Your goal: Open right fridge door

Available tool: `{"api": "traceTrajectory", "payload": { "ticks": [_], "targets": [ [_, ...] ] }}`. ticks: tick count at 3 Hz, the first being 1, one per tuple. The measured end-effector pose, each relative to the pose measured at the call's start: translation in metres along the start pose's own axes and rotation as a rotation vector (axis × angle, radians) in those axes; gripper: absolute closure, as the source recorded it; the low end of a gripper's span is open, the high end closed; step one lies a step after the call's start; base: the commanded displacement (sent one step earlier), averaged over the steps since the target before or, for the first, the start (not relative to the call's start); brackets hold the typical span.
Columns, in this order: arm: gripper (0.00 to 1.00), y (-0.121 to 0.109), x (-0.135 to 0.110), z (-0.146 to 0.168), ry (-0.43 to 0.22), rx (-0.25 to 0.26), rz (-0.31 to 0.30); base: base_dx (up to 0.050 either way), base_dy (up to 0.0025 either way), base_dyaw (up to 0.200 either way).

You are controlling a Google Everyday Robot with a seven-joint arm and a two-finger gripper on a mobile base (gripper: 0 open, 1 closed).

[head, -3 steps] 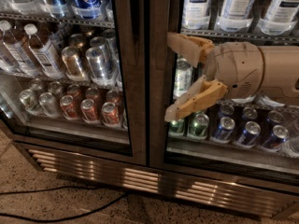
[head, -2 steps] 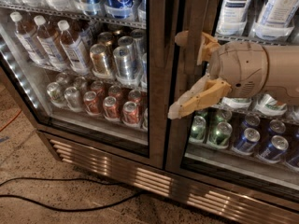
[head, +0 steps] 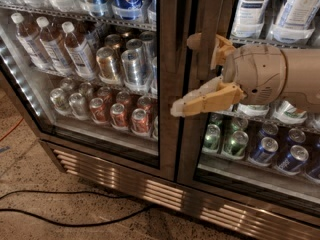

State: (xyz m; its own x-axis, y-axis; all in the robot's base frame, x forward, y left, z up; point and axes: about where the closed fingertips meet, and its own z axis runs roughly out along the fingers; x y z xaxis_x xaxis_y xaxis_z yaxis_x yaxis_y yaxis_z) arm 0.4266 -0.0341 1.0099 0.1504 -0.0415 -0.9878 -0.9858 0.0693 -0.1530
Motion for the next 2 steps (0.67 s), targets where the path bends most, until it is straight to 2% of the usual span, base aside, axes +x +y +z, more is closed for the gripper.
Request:
{"api": "traceTrajectory", "payload": {
  "ticks": [2],
  "targets": [
    [0.65,0.0000,0.0000,0.0001,0.000,0.000,0.000,0.000,0.00000,0.000]
  ]
}}
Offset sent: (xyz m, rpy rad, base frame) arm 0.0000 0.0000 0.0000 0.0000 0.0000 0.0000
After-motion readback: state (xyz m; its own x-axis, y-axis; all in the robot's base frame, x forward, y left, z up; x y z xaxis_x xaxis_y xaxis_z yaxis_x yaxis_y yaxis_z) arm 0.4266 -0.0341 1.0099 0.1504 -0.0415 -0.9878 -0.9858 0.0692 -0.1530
